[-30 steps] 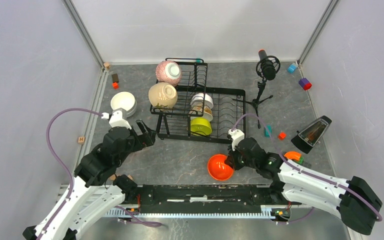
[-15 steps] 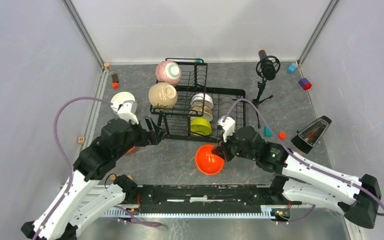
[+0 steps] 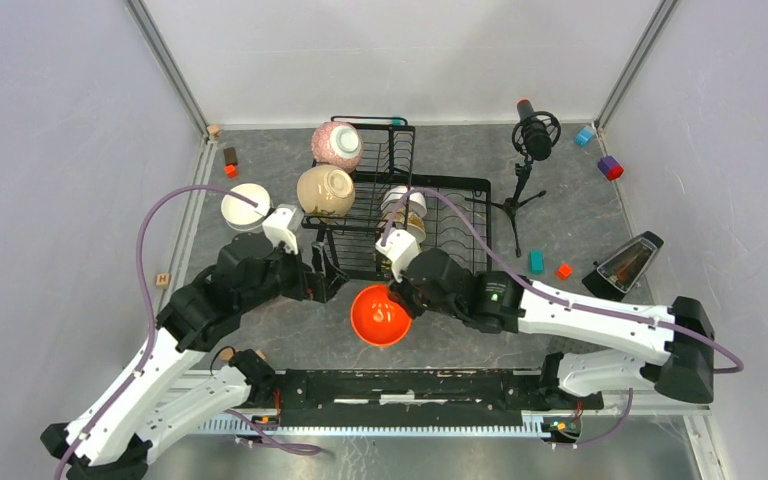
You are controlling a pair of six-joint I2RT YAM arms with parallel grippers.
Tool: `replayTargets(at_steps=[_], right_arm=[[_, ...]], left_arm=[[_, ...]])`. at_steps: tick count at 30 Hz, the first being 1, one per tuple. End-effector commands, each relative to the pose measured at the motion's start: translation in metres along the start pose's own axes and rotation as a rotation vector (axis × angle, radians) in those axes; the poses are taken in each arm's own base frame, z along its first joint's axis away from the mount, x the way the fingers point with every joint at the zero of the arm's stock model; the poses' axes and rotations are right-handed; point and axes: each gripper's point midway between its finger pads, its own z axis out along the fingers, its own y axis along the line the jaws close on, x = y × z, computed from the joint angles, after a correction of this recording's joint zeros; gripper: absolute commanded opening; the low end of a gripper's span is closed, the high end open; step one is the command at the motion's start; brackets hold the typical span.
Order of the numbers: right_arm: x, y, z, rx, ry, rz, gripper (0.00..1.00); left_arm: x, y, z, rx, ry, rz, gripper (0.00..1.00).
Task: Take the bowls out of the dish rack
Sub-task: Place the bowl with the bowl.
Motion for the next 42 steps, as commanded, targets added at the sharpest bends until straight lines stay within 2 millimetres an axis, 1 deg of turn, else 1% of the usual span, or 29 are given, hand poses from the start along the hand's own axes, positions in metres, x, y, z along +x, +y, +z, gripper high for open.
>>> replayTargets(at_steps=[1, 6, 9, 12, 15, 18, 24, 28, 33, 38, 41, 42], right_arm=[[-0.049, 0.002, 0.001, 0.053, -0.113, 0.023, 0.0], [-0.065, 0.004, 0.004, 0.076, -0.128, 0.016, 0.0], [-0.07, 0.004, 0.007, 0.095, -0.136, 0.014, 0.0], [-0.072, 0.0, 0.008, 0.123, -0.144, 0.021, 0.0], [-0.076, 0.0, 0.008, 0.131, -0.163, 0.038, 0.0], [-0.081, 0.001, 0.008, 0.129, -0.184, 0.06, 0.0], [-0.085, 0.011, 0.012, 0.098, -0.197, 0.081, 0.0], [-0.089, 0.016, 0.013, 0.087, -0.205, 0.084, 0.0], [-0.087, 0.023, 0.016, 0.068, -0.2, 0.082, 0.0], [-0.084, 0.031, 0.021, 0.024, -0.192, 0.071, 0.0], [-0.084, 0.033, 0.021, 0.014, -0.197, 0.069, 0.0], [-0.085, 0.033, 0.02, 0.009, -0.202, 0.069, 0.0]], left_arm=[[-0.003, -0.009, -0.003, 0.029, 0.019, 0.09, 1.0], [0.004, -0.006, -0.005, 0.014, 0.044, 0.129, 0.98], [0.01, -0.004, -0.004, 0.004, 0.077, 0.141, 0.97], [0.013, -0.002, -0.003, -0.013, 0.088, 0.149, 0.96], [0.014, 0.004, -0.001, -0.056, 0.099, 0.162, 0.91], [0.016, 0.009, 0.002, -0.106, 0.126, 0.185, 0.84], [0.019, 0.015, 0.002, -0.193, 0.149, 0.26, 0.77], [0.02, 0.016, 0.003, -0.208, 0.15, 0.274, 0.66], [0.021, 0.019, 0.002, -0.22, 0.14, 0.264, 0.46], [0.021, 0.019, 0.003, -0.223, 0.141, 0.269, 0.34], [0.023, 0.02, 0.006, -0.231, 0.154, 0.276, 0.19], [0.023, 0.02, 0.007, -0.234, 0.155, 0.276, 0.09]])
